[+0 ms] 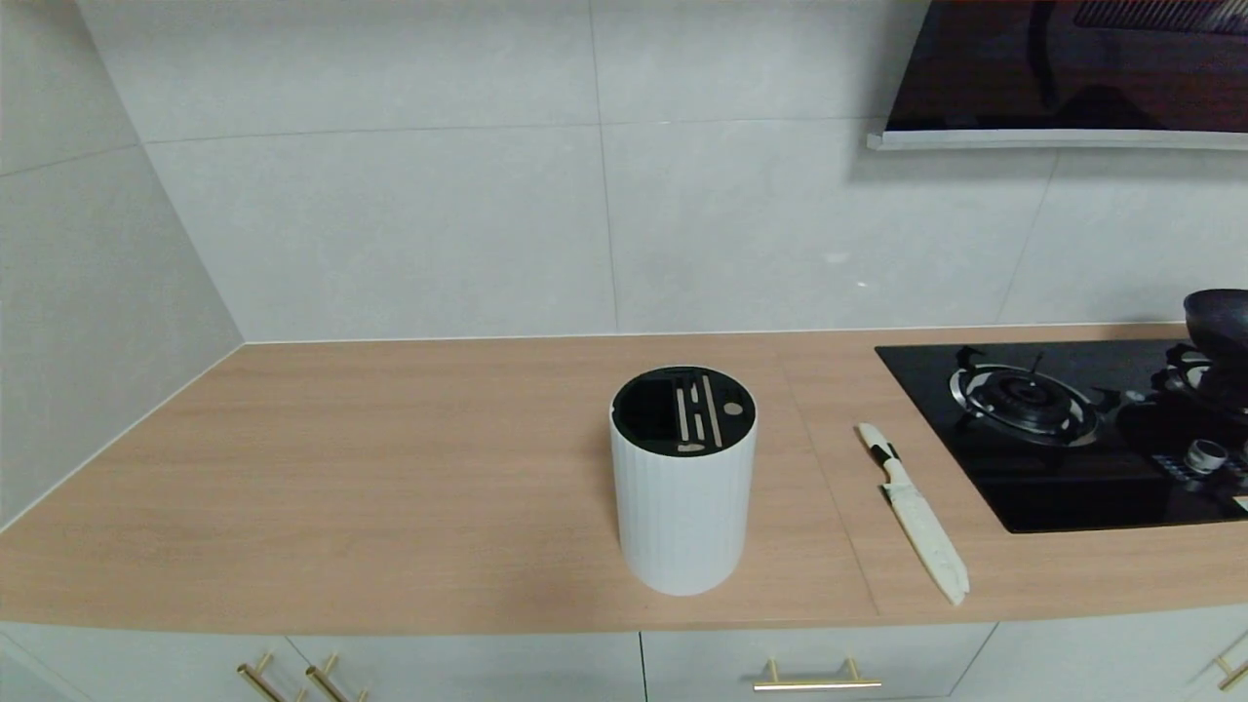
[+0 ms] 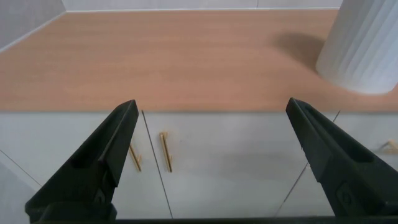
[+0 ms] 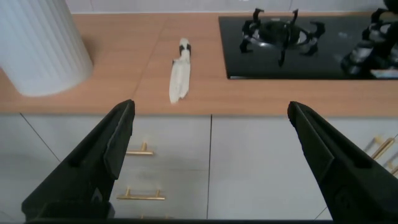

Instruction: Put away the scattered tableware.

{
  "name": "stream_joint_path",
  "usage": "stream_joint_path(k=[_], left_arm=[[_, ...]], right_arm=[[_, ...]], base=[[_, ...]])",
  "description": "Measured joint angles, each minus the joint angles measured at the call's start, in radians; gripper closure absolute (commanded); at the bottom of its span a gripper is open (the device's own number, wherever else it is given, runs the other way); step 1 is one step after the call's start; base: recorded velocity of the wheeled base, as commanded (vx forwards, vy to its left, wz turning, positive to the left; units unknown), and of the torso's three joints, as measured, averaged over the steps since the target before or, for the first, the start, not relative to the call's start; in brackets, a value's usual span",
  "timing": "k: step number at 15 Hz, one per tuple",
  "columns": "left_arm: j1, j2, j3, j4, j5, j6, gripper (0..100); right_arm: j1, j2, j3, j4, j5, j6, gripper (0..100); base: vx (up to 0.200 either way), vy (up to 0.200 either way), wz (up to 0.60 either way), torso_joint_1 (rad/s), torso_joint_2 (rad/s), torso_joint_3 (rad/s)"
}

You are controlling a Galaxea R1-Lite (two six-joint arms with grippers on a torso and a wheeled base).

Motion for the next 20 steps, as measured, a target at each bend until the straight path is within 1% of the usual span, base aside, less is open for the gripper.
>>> stream_joint_path(k=[6,20], left_arm=[[0.000,0.000,0.000,0.000,0.000,0.000,0],[0.000,0.000,0.000,0.000,0.000,0.000,0]], right_arm=[[0.000,0.000,0.000,0.000,0.000,0.000,0],[0.000,0.000,0.000,-0.001,-0.005,0.002,0]], base=[[0.000,0.000,0.00,0.179,-0.38,-0.187],[0.000,0.000,0.00,0.002,0.00,-0.003]])
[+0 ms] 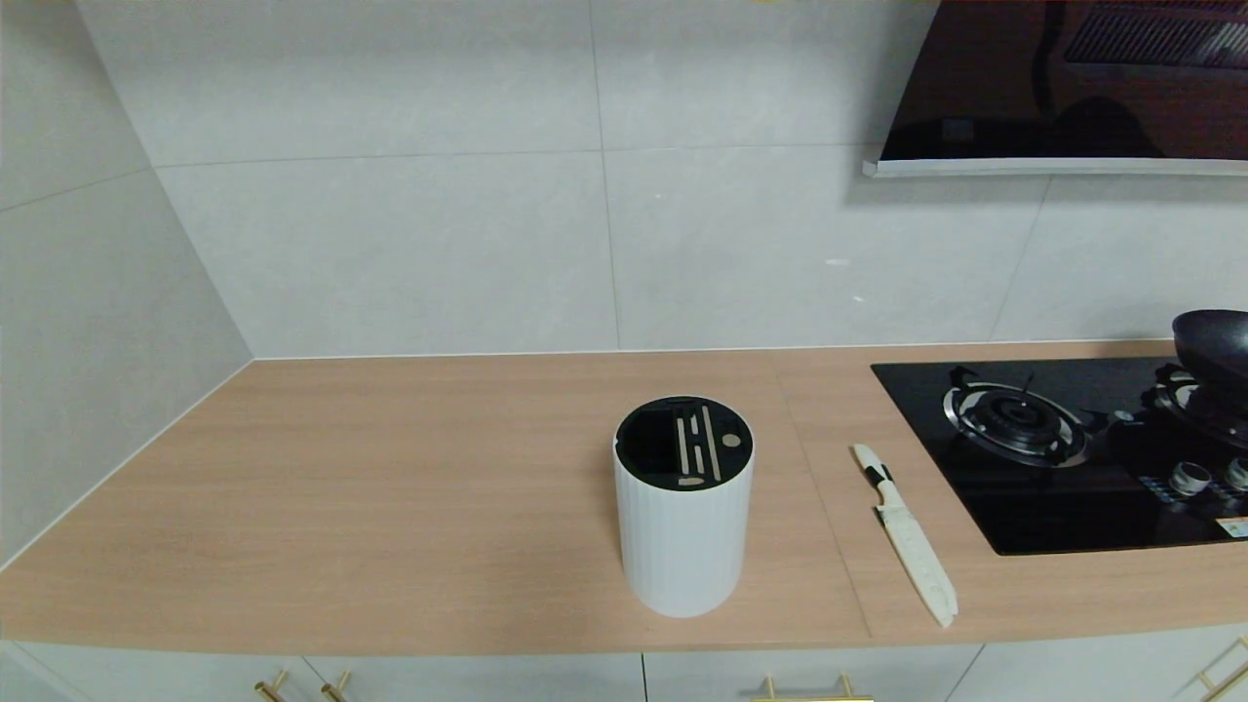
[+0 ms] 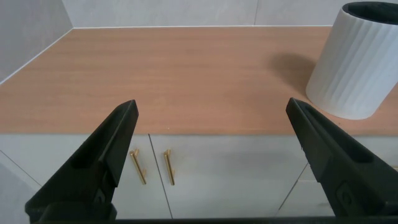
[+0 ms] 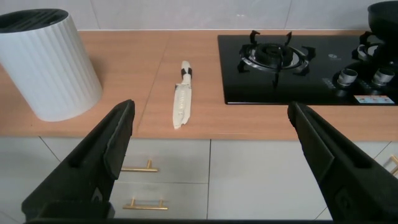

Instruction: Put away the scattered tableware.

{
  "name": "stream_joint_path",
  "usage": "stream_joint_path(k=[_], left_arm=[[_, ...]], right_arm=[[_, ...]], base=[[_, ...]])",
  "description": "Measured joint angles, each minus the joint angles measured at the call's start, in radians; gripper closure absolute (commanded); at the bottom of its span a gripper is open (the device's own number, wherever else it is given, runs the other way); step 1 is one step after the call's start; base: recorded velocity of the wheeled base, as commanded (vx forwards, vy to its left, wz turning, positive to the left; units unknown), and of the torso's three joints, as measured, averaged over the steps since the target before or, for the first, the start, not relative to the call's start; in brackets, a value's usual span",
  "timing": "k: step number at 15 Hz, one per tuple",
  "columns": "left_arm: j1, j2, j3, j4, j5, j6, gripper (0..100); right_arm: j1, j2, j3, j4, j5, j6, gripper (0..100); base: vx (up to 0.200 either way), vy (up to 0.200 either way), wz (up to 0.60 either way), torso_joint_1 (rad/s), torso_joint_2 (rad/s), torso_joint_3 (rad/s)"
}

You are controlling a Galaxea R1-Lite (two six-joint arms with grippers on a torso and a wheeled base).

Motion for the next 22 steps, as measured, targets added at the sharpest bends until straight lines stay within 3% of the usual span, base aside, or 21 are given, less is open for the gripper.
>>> stream_joint_path(k=[7,14,18,22], left_arm=[[0.000,0.000,0.000,0.000,0.000,0.001,0],[0.000,0.000,0.000,0.000,0.000,0.000,0],[0.000,0.000,0.000,0.000,0.000,0.000,0],[0.000,0.000,0.000,0.000,0.000,0.000,0]], right_arm=[[0.005,0.069,-0.153,-0.022,0.047,0.017,0],[0.023,0.538,-0.287,-0.018,0.232,0.030,0],[0.111,0.849,-0.382,-0.052,0.187,0.035,0],[0.195,1.165,-0.454,-0.186,0.122,0.035,0]], base=[[0.000,0.000,0.00,0.000,0.00,0.000],[0.000,0.000,0.00,0.000,0.00,0.000],[0.000,0.000,0.00,0.000,0.00,0.000],[0.000,0.000,0.00,0.000,0.00,0.000]])
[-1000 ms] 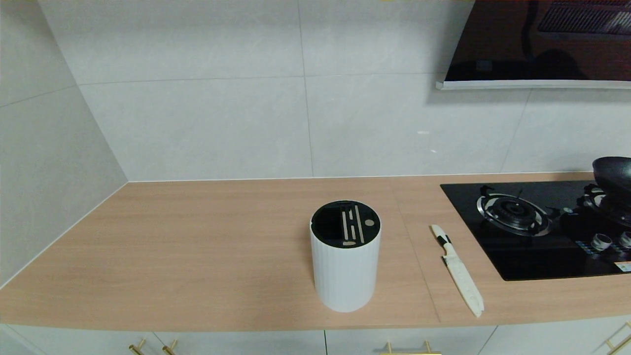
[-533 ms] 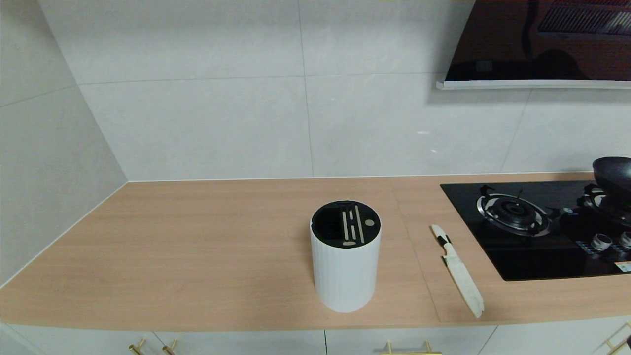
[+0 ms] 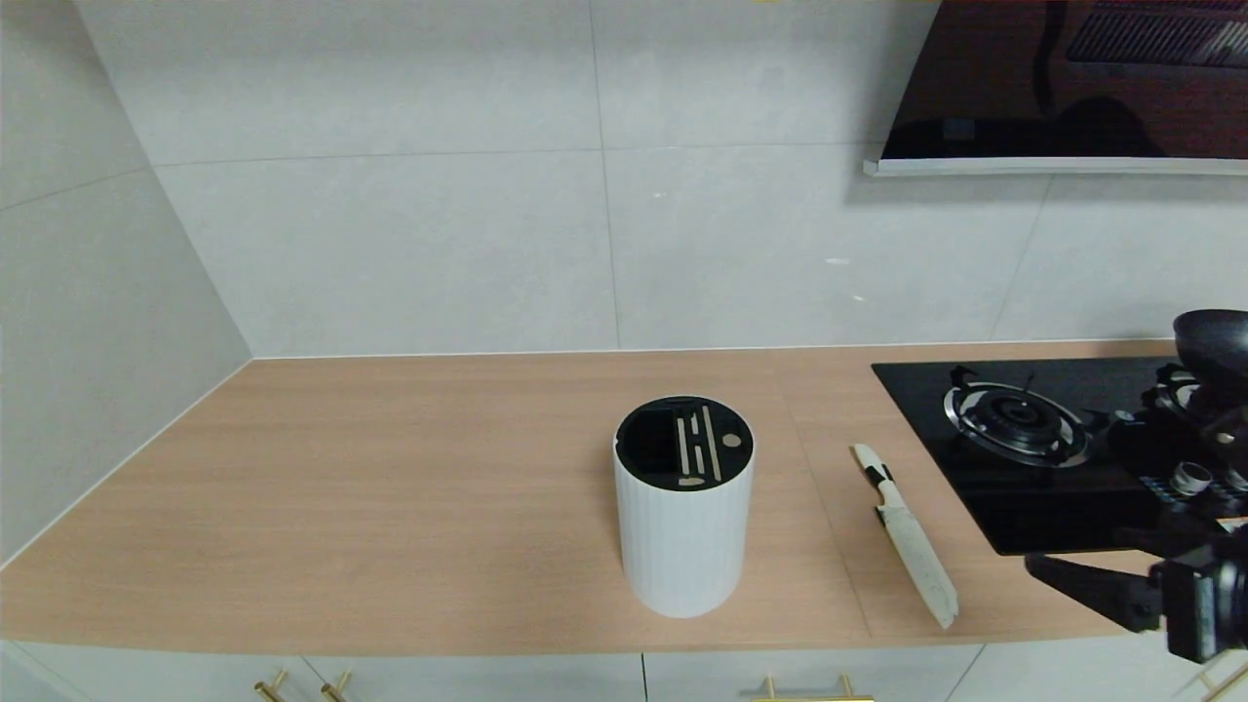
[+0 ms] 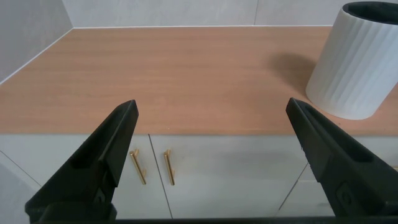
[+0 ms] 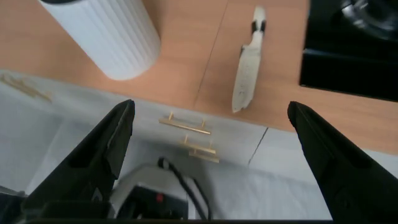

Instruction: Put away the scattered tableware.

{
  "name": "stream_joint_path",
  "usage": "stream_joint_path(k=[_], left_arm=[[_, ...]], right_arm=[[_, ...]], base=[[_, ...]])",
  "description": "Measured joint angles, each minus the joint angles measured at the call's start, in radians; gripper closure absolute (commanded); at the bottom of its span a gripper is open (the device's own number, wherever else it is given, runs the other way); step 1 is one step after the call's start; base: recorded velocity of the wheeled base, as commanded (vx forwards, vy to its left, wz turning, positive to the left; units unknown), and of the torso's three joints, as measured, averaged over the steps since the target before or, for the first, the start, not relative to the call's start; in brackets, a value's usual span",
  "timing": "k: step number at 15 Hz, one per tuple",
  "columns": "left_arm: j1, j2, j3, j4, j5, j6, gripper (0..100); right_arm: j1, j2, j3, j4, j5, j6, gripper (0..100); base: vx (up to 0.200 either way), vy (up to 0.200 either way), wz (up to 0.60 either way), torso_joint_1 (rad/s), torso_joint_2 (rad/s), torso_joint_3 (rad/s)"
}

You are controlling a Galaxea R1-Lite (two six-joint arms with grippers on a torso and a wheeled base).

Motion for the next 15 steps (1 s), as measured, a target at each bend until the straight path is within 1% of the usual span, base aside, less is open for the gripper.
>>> stream_joint_path(k=[2,4,9,15], left_arm=[[0.000,0.000,0.000,0.000,0.000,0.000,0],[0.000,0.000,0.000,0.000,0.000,0.000,0],[0.000,0.000,0.000,0.000,0.000,0.000,0],[0.000,0.000,0.000,0.000,0.000,0.000,0]], right_arm=[[0.014,0.165,-0.037,-0.105,-0.025,0.000,0],[0.022,0.310,-0.085,-0.177,-0.056,-0.001,0],[0.026,0.587,-0.209,-0.241,-0.091,-0.003,0],[0.026,0.894,-0.299,-0.424,-0.169,-0.005,0]], base=[[0.000,0.000,0.00,0.000,0.00,0.000],[0.000,0.000,0.00,0.000,0.00,0.000],[0.000,0.000,0.00,0.000,0.00,0.000],[0.000,0.000,0.00,0.000,0.00,0.000]])
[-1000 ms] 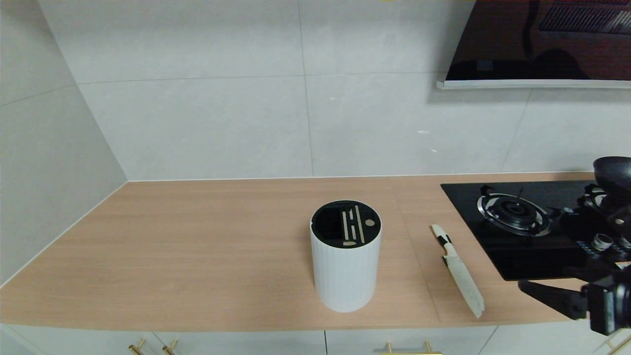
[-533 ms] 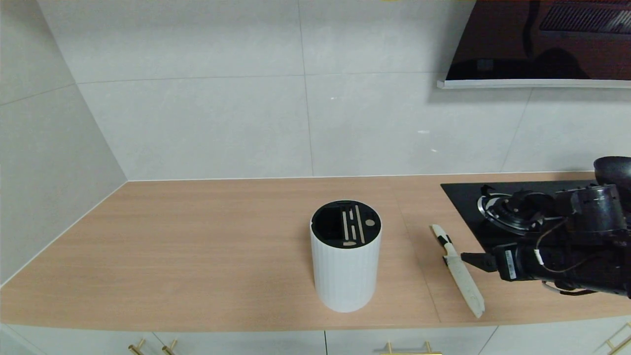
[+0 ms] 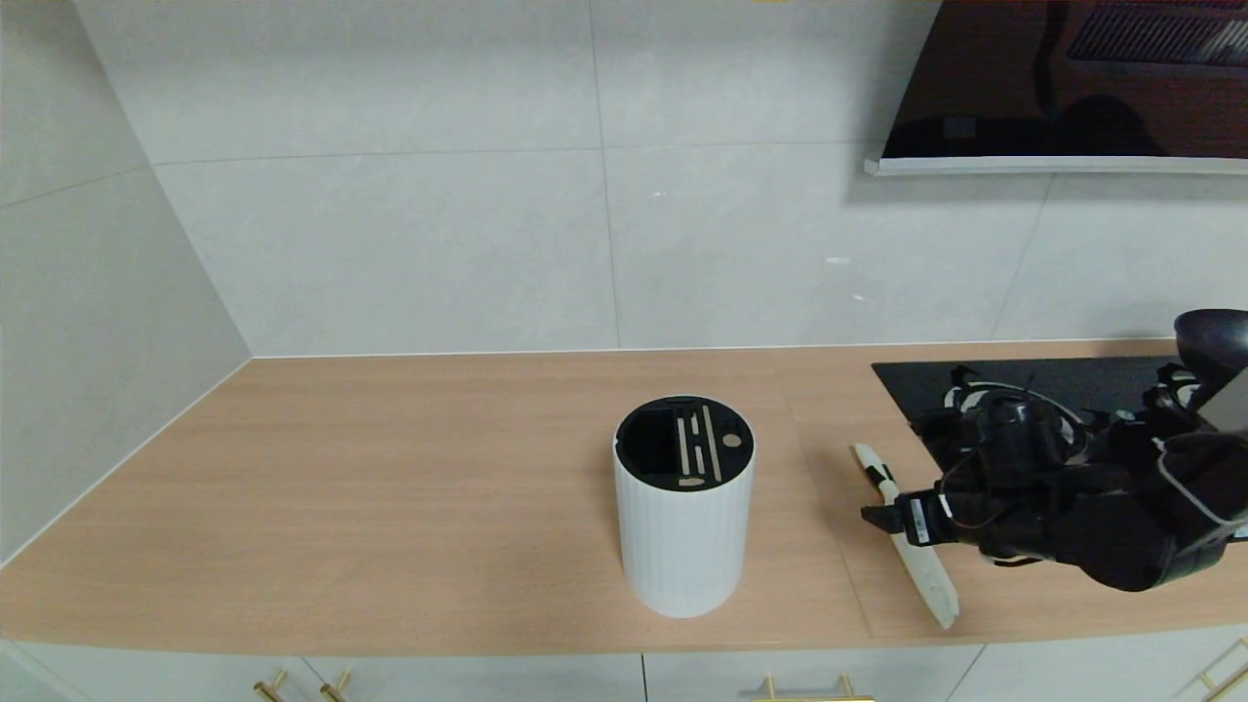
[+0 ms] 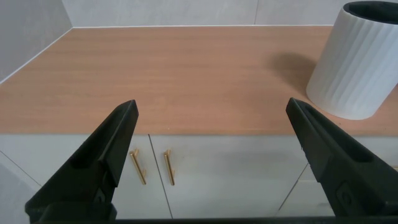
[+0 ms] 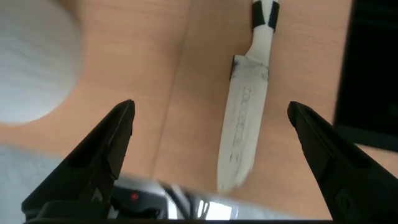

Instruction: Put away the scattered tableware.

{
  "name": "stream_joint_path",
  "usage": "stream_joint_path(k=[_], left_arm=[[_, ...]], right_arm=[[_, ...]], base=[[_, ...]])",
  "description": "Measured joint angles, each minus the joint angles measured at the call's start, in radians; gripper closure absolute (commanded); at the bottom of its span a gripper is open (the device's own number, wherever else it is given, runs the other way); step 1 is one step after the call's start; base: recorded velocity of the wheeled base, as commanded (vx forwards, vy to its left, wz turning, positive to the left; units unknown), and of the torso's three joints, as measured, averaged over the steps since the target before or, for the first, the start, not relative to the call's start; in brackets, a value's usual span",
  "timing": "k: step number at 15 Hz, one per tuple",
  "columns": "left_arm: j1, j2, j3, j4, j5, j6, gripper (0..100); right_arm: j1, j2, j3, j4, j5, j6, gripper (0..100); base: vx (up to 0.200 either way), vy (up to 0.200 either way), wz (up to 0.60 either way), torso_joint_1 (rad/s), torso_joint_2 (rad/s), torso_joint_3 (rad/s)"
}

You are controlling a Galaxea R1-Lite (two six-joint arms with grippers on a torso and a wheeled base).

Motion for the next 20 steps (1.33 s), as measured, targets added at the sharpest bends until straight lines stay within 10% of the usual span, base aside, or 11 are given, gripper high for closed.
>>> stream_joint_path(k=[20], left_arm=[[0.000,0.000,0.000,0.000,0.000,0.000,0]], right_arm=[[-0.044,0.246,-0.111,-0.095,-0.063,0.011,0]], base=[[0.000,0.000,0.00,0.000,0.00,0.000]])
